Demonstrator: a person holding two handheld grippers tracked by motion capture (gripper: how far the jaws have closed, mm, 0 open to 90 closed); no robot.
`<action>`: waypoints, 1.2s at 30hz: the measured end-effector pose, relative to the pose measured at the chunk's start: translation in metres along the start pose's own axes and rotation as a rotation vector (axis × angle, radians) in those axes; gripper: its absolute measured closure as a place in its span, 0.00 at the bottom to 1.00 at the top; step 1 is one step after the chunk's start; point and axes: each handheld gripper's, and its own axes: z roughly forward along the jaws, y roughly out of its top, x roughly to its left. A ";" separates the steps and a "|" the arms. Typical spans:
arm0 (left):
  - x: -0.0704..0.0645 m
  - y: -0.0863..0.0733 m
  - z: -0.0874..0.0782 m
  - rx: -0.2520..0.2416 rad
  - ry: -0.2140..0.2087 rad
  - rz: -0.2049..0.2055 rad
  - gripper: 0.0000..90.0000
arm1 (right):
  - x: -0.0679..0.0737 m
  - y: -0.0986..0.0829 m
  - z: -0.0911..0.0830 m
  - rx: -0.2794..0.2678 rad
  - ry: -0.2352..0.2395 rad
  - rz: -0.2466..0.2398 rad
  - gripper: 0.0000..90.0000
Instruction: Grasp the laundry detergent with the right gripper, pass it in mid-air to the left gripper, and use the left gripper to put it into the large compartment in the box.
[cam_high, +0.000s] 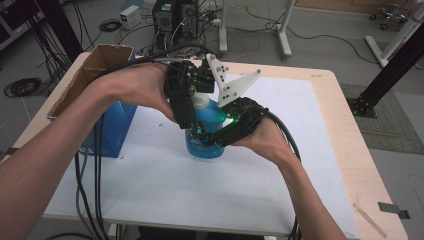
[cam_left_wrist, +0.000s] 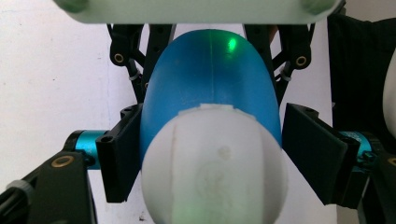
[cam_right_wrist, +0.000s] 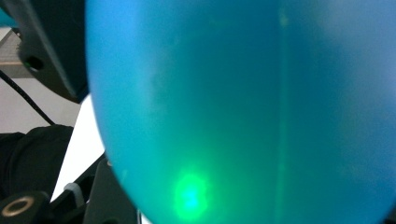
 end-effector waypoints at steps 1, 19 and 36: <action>0.000 0.000 0.000 0.000 0.000 -0.003 0.27 | 0.000 0.000 0.000 0.000 -0.001 0.001 0.50; 0.000 0.001 0.004 0.016 0.007 0.002 0.33 | 0.001 0.000 0.000 -0.004 0.012 0.012 0.50; 0.000 0.000 0.005 0.024 0.016 0.004 0.38 | 0.001 -0.001 0.002 -0.004 0.014 0.014 0.50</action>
